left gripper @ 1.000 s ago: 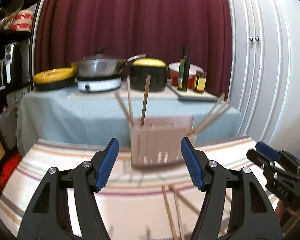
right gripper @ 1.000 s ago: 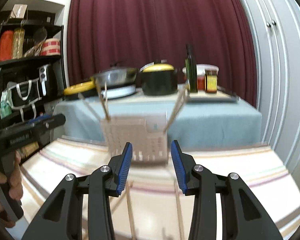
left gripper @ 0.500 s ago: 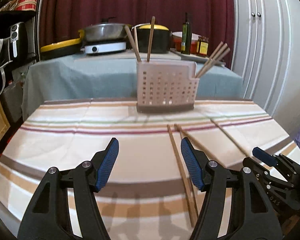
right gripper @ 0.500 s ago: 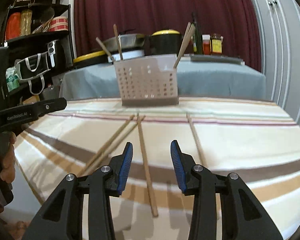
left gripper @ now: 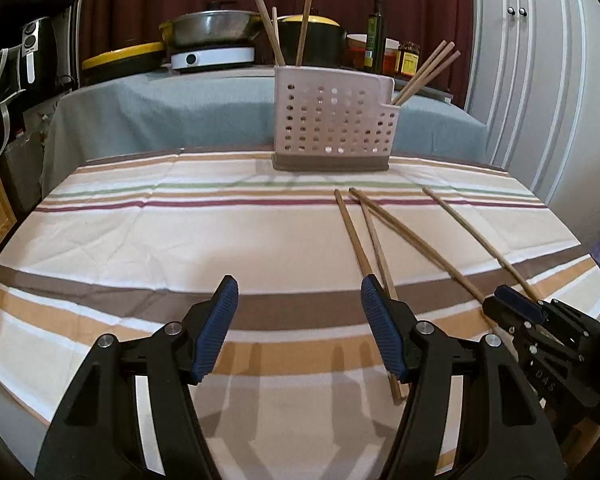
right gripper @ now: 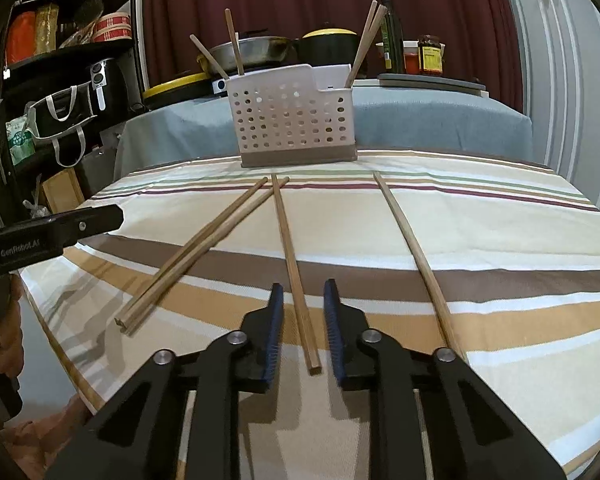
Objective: Organize utensils
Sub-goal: 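Lower both open grippers toward the remaining chopsticks on the tablecloth, then close the right gripper on one chopstick while the left gripper grasps another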
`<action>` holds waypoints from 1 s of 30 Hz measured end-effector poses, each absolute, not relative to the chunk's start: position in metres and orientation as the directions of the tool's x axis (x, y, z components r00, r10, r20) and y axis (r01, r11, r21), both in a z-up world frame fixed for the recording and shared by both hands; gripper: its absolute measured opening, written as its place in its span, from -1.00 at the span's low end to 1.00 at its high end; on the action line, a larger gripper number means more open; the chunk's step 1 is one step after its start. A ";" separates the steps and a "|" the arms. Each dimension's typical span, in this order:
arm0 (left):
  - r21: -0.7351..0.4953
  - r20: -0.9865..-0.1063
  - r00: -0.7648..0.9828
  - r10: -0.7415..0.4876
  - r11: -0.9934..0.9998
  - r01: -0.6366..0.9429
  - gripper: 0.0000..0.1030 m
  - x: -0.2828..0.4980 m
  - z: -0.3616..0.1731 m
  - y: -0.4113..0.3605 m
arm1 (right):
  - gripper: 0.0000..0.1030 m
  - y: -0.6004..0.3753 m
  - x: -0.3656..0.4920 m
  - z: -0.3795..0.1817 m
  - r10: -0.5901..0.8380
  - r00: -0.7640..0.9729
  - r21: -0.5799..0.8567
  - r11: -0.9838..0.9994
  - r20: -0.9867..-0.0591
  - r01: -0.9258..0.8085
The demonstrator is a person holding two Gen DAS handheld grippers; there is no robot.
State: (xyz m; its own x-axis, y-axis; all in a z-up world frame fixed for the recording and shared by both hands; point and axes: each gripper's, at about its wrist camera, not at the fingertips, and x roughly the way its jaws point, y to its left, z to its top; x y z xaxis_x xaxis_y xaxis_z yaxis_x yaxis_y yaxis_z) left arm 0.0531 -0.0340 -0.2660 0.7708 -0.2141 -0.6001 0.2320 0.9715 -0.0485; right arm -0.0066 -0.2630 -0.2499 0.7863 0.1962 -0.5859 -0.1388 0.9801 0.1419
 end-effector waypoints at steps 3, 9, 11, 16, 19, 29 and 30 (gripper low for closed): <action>-0.052 -0.608 0.763 -0.218 0.970 0.236 0.21 0.051 -0.270 -0.035 | -0.79 -0.264 -0.007 -0.252 0.184 0.785 0.140 0.982 -0.592 -0.125; -0.060 -0.621 0.746 -0.239 0.964 0.259 0.21 0.046 -0.275 -0.043 | -0.83 -0.268 -0.008 -0.251 0.163 0.790 0.141 0.985 -0.591 -0.098; -0.061 -0.626 0.738 -0.250 0.960 0.273 0.21 0.045 -0.278 -0.048 | -0.83 -0.267 -0.007 -0.252 0.164 0.788 0.138 0.985 -0.593 -0.101; -0.055 -0.634 0.727 -0.264 0.953 0.297 0.21 0.046 -0.285 -0.060 | -0.84 -0.268 -0.008 -0.252 0.168 0.788 0.140 0.985 -0.593 -0.105; -0.050 -0.642 0.720 -0.263 0.952 0.303 0.21 0.049 -0.289 -0.064 | -0.84 -0.267 -0.007 -0.252 0.168 0.787 0.139 0.985 -0.593 -0.105; -0.035 -0.665 0.711 -0.229 0.960 0.276 0.20 0.053 -0.299 -0.059 | -0.84 -0.267 -0.007 -0.253 0.168 0.788 0.140 0.985 -0.593 -0.104; -0.038 -0.666 0.710 -0.228 0.961 0.273 0.20 0.053 -0.300 -0.057 | -0.84 -0.268 -0.007 -0.253 0.169 0.788 0.141 0.984 -0.592 -0.104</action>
